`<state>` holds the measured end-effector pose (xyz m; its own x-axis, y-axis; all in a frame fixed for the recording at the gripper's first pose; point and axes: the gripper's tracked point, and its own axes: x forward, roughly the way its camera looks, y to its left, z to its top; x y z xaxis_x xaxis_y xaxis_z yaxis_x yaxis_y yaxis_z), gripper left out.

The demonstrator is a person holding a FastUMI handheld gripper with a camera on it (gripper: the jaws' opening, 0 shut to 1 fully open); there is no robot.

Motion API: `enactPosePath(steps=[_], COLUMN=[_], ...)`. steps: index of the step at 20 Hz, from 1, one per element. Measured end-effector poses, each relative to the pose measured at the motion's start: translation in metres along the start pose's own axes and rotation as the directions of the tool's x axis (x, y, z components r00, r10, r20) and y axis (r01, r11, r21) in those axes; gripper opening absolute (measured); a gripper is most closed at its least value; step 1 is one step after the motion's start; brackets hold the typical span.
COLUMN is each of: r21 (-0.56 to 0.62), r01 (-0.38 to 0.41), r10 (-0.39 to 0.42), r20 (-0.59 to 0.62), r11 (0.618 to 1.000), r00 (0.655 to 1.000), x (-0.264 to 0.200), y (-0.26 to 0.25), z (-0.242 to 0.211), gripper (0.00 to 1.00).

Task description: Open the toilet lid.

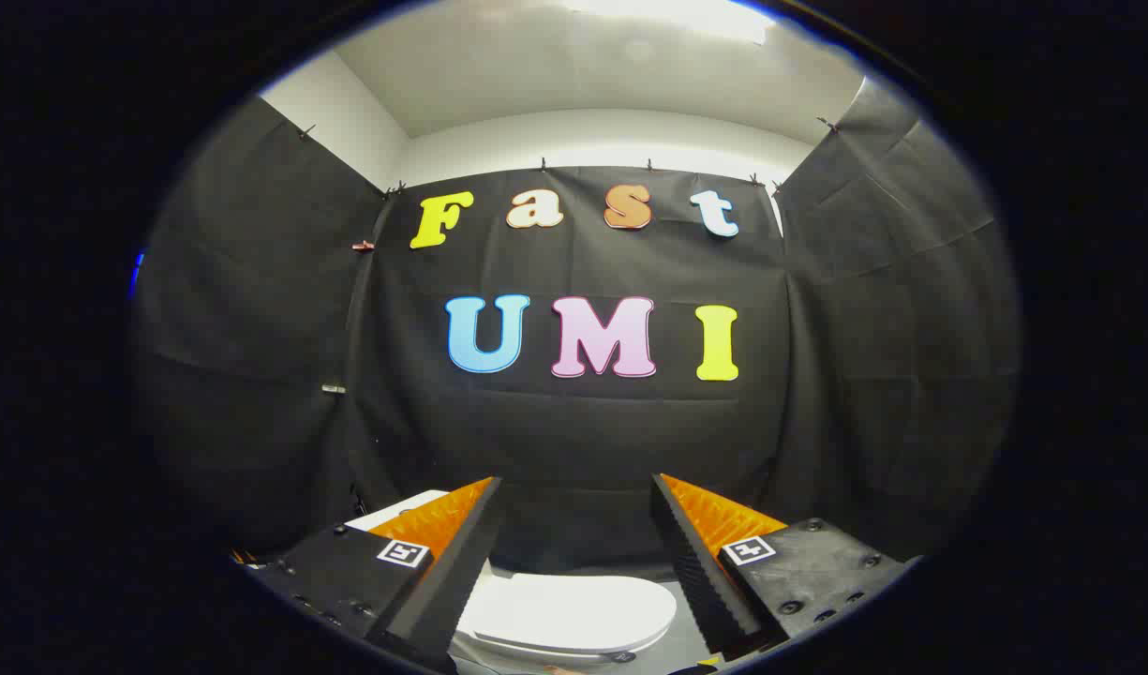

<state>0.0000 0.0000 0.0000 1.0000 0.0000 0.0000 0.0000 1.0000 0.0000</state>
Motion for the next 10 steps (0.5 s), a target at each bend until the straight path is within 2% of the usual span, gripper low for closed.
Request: enactPosePath(steps=[10], r21=[0.001], r01=[0.001], r10=[-0.001], r20=[-0.013], r11=[1.000], r00=[1.000], x=[-0.0018], y=[0.0037], z=[-0.0021], gripper=[0.98])
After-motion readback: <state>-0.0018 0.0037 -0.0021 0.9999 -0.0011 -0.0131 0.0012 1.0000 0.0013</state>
